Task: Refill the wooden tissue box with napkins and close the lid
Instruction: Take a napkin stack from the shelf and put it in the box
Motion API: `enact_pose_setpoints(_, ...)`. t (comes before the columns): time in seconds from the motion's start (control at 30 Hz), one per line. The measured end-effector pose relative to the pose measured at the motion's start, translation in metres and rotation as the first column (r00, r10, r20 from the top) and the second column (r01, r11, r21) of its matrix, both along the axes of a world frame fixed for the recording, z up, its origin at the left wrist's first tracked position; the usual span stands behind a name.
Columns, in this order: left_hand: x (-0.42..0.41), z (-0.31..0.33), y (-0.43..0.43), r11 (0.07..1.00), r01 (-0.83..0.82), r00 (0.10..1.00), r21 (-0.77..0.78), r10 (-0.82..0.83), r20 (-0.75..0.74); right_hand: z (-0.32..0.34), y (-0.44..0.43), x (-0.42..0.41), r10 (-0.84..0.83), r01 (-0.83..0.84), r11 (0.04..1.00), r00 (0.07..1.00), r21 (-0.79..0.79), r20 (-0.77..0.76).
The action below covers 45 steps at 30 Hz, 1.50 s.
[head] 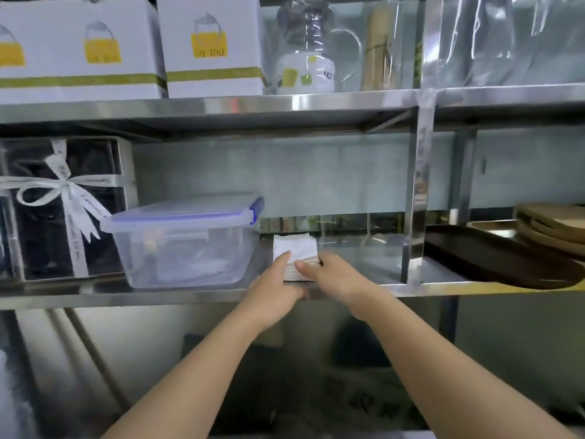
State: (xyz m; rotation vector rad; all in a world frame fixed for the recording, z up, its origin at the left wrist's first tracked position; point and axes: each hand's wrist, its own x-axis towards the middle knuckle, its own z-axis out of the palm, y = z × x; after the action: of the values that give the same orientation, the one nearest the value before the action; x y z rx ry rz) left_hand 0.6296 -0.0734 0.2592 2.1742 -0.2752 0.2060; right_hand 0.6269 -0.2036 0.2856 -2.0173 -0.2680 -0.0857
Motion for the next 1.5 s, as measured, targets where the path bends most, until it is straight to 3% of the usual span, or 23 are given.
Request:
enact_pose_setpoints(0.1,-0.008,0.0,0.0,0.999,0.028,1.0,0.023,-0.028,0.004,-0.005,0.0,-0.01,-0.014,0.018,0.99,0.999,0.143,-0.032)
enact_pose_setpoints(0.2,-0.015,-0.003,0.001,0.989,0.069,0.997,0.13,-0.072,0.02,-0.009,-0.003,-0.015,-0.052,0.061,0.985,0.997,0.163,-0.06)
enact_pose_setpoints(0.3,-0.02,-0.004,0.007,0.991,0.062,0.997,0.118,-0.067,0.037,-0.016,-0.008,-0.019,-0.123,0.133,0.958,0.991,0.255,-0.057)
enact_pose_setpoints(0.4,-0.021,0.001,0.013,0.994,-0.078,0.995,-0.081,0.082,0.051,-0.02,-0.011,-0.021,-0.3,0.314,0.87,0.949,0.379,-0.097)
enact_pose_setpoints(0.47,-0.022,0.008,0.016,0.911,-0.256,0.966,-0.324,0.226,-0.128,-0.019,-0.011,-0.021,-0.318,0.369,0.824,0.929,0.43,-0.188)
enact_pose_setpoints(0.53,-0.02,0.014,0.019,0.776,-0.338,0.898,-0.533,0.097,-0.43,-0.016,-0.008,-0.023,-0.221,0.349,0.798,0.928,0.492,-0.299)
enact_pose_setpoints(0.6,-0.019,0.015,0.019,0.669,-0.342,0.822,-0.66,-0.128,-0.555,-0.016,-0.003,-0.023,-0.133,0.315,0.798,0.923,0.513,-0.361)
enact_pose_setpoints(0.83,-0.018,0.003,0.019,0.65,-0.216,0.822,-0.728,-0.282,-0.496,-0.017,0.01,-0.009,-0.09,0.32,0.714,0.924,0.623,-0.372)
enact_pose_setpoints(0.97,-0.022,0.001,0.022,0.628,-0.184,0.816,-0.756,-0.331,-0.473,-0.019,0.008,-0.009,-0.109,0.327,0.727,0.924,0.604,-0.368)
enact_pose_setpoints(1.1,-0.024,-0.006,0.023,0.475,-0.21,0.828,-0.855,-0.379,-0.414,-0.022,-0.002,-0.023,-0.114,0.3,0.792,0.929,0.533,-0.353)
enact_pose_setpoints(1.23,-0.029,-0.013,0.029,0.36,-0.198,0.815,-0.912,-0.456,-0.357,-0.034,-0.019,-0.041,0.061,0.136,0.839,0.939,0.527,-0.339)
enact_pose_setpoints(1.33,-0.041,-0.021,0.035,0.383,-0.158,0.765,-0.91,-0.535,-0.358,-0.044,-0.028,-0.053,0.074,0.126,0.841,0.936,0.527,-0.343)
enact_pose_setpoints(1.5,-0.063,-0.035,0.04,0.535,-0.161,0.714,-0.829,-0.516,-0.472,-0.055,-0.032,-0.072,-0.018,0.212,0.841,0.93,0.498,-0.367)
